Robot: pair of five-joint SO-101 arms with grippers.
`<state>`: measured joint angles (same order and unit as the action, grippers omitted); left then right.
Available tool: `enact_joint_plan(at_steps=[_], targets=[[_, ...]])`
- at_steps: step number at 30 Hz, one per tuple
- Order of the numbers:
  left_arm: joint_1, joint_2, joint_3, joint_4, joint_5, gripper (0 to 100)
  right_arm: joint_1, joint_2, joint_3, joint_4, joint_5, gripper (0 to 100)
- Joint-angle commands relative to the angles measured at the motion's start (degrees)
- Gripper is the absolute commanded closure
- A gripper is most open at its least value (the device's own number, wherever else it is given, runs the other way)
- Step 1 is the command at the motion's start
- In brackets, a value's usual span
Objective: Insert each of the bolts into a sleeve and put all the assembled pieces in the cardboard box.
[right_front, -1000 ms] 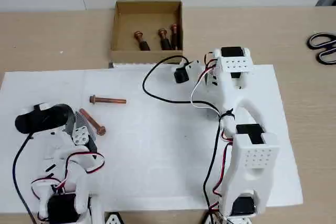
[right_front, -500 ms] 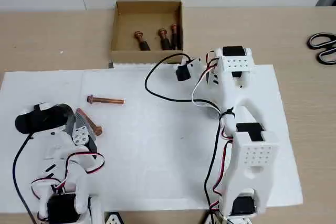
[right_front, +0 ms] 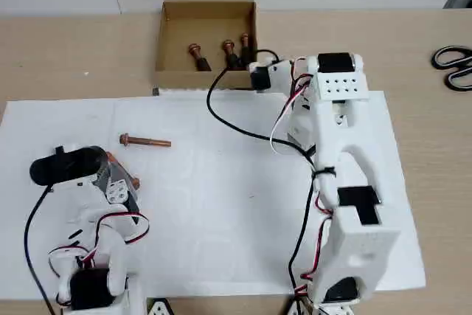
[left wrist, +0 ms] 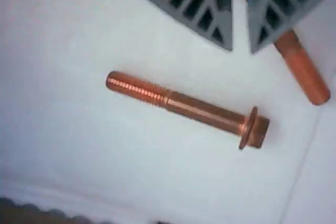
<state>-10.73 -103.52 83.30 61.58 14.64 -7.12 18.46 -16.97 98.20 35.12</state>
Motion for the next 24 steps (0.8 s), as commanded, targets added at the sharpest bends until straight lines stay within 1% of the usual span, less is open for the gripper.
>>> enact_joint_plan(at_steps=[1, 6, 11, 17, 20, 24], targets=[[0.09, -0.44, -4.70, 0.00, 0.26, 99, -0.13, -8.31, 3.34, 1.10, -1.49, 98.7], [0.09, -0.35, -8.40, 0.18, 0.26, 99, -0.04, -17.01, 13.36, 0.92, -3.60, 98.7], [0.09, -0.26, -8.92, -0.09, 0.26, 99, 0.48, -24.31, 24.35, 0.48, -4.31, 98.7], [0.18, -0.26, -11.47, -0.35, 0.26, 99, 3.30, -32.22, 35.43, -2.51, -3.87, 98.7], [0.18, -0.26, -11.65, -1.93, -0.18, 99, 5.32, -35.47, 40.26, -3.21, -3.78, 98.7], [1.41, -0.26, -11.74, -4.31, -2.90, 99, 7.16, -39.34, 46.07, -4.79, -2.37, 98.7]])
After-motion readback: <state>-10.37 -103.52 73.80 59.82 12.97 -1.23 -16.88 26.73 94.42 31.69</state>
